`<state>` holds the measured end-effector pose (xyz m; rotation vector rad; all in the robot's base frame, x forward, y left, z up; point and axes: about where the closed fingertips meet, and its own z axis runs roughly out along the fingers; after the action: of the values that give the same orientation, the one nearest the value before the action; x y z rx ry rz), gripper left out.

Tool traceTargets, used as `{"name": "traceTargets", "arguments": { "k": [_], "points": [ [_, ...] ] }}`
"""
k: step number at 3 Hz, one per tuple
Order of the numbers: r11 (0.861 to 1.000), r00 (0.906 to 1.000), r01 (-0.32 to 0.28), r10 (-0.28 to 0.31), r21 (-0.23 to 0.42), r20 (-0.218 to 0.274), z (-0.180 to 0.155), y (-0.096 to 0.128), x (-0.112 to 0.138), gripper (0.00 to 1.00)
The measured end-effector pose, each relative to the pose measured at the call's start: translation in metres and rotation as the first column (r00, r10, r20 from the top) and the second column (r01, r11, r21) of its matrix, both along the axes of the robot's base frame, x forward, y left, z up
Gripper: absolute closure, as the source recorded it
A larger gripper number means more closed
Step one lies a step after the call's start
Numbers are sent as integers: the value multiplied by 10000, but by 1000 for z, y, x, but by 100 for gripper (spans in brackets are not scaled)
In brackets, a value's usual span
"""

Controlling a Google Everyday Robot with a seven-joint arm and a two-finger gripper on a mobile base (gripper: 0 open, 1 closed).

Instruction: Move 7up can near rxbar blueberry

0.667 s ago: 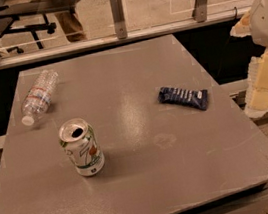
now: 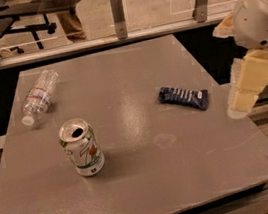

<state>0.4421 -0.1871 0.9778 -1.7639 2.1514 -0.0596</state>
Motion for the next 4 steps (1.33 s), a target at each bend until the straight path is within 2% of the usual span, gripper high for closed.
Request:
{"name": "traceTargets", "arguments": {
  "k": [1, 2, 3, 4],
  "points": [
    [9942, 9956, -941, 938, 527, 77, -4, 45, 3, 0],
    [9754, 9816, -1904, 1910, 1112, 57, -12, 94, 4, 0],
    [9440, 9601, -2758, 2796, 1810, 43, -22, 143, 2, 0],
    [9056, 9364, -3411, 3508, 2521, 69, -32, 190, 1, 0]
  ]
}}
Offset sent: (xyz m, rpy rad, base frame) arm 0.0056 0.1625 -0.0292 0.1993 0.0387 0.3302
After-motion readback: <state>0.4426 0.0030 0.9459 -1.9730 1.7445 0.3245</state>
